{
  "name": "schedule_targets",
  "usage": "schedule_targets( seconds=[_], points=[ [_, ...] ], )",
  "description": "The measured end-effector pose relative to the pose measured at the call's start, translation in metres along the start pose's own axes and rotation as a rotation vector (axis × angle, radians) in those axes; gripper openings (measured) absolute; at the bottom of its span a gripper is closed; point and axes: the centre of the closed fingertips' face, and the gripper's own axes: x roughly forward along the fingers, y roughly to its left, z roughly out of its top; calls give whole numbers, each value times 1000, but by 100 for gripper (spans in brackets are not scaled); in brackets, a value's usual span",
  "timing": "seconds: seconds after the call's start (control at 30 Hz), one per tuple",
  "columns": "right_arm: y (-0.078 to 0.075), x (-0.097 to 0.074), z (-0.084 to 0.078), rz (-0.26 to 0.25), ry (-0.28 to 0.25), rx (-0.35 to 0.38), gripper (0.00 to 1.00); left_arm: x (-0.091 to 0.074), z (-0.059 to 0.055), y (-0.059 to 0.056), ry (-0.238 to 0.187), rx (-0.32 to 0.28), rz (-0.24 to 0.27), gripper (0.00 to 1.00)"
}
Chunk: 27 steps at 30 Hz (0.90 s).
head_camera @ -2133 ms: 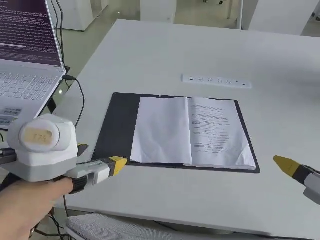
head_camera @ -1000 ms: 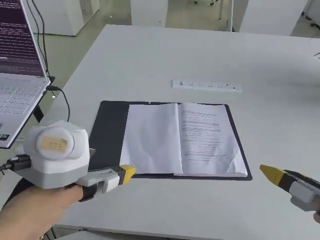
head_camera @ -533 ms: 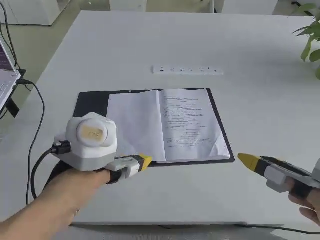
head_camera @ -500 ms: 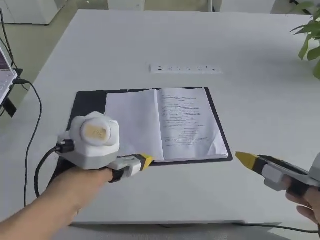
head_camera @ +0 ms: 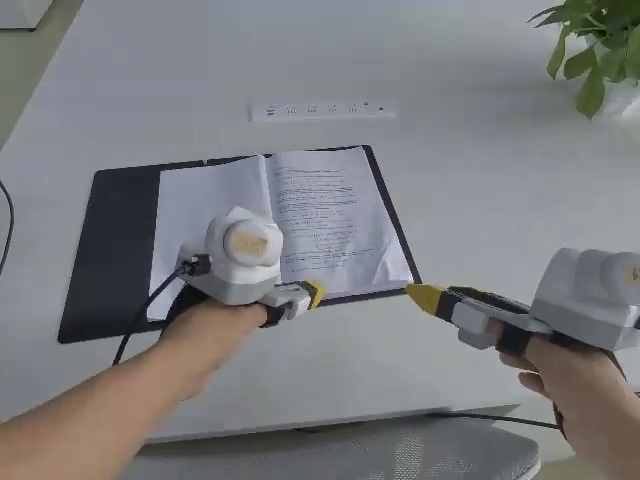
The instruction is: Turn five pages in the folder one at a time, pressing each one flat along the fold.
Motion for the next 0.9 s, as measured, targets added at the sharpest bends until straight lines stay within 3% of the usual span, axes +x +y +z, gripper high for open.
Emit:
schedule_targets(
  seconds=[0.23,0.5,0.63,0.7,0.77,0.8,0.83,0.9],
  points=[
    [-5,11,-3,5,13,-2,45,32,11,-10,-29,14,2,61],
    [-12,22,1,7,8,-13,44,58,14,-19,-50,32,14,59],
    [-15,26,2,14,8,-9,44,74,25,-24,-99,10,7,61],
    [-19,27,3,10,8,-4,44,78,24,-28,-86,16,15,61],
    [-21,27,5,10,2,2,44,82,10,-26,-34,47,37,60],
    [-22,27,6,9,-4,5,44,83,6,-25,-30,90,46,59],
    [-22,27,7,8,-5,5,43,83,9,-29,-60,75,39,59],
    [-24,26,8,1,-9,10,43,82,9,-28,-68,61,42,59]
  ],
)
